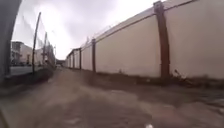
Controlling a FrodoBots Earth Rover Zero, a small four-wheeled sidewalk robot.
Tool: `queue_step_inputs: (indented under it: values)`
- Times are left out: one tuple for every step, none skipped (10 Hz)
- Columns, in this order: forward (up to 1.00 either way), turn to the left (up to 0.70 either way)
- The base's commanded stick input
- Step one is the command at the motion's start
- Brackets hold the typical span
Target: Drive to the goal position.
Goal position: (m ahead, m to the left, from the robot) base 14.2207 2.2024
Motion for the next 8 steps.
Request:
queue_step_inputs:
  values:
    - [0.85,0.05]
    - [0.85,0.27]
    - [0.85,0.22]
    - [0.85,0.12]
    - [0.85,0.3]
    - [0.85,0.14]
    - [0.85,0.07]
    - [0.85,0.25]
